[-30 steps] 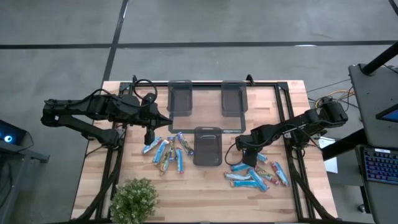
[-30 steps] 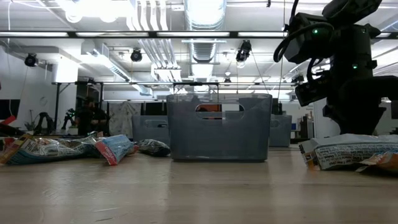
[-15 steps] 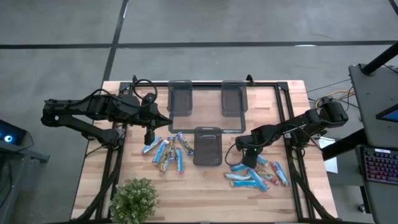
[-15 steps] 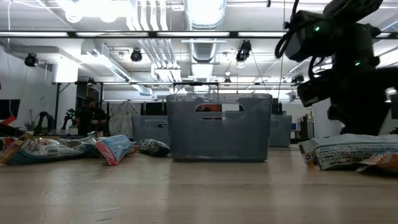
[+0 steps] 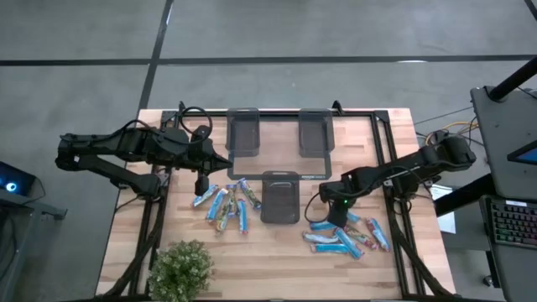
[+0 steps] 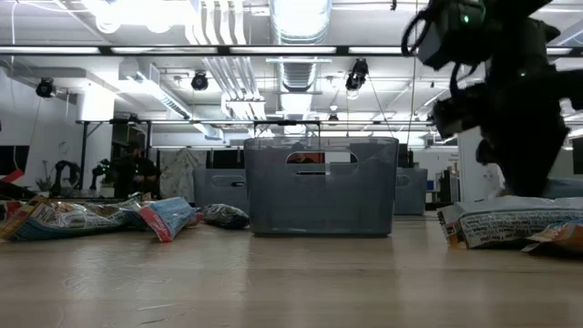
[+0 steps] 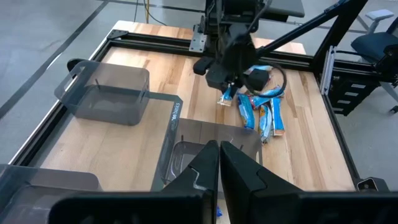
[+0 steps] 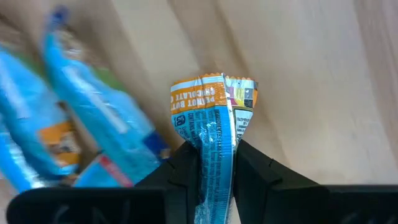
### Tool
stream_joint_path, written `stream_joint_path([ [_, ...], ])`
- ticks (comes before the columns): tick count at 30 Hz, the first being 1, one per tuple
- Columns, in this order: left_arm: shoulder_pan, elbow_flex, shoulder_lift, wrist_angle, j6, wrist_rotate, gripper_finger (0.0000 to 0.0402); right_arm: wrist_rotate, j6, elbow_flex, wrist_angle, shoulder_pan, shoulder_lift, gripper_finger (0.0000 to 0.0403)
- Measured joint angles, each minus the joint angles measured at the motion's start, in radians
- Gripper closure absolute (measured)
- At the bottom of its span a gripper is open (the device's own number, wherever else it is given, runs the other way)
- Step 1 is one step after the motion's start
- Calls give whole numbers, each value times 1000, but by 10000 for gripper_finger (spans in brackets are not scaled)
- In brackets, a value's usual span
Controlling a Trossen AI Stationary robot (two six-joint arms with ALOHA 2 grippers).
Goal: Pick and place Granola Bars by type
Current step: Put the yellow granola bar into the right black bin
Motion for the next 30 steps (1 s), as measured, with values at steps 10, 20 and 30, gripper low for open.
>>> stream_joint_path([
  [10,0,0,0,6,0,0,401,12,-5,136,0,-21,-17,335],
  [20,0,0,0,7,0,0,401,15,-54,309,-61,-161,-17,335],
  [30,0,0,0,7,19,0,401,77,-194,453,-200,-387,-17,335],
])
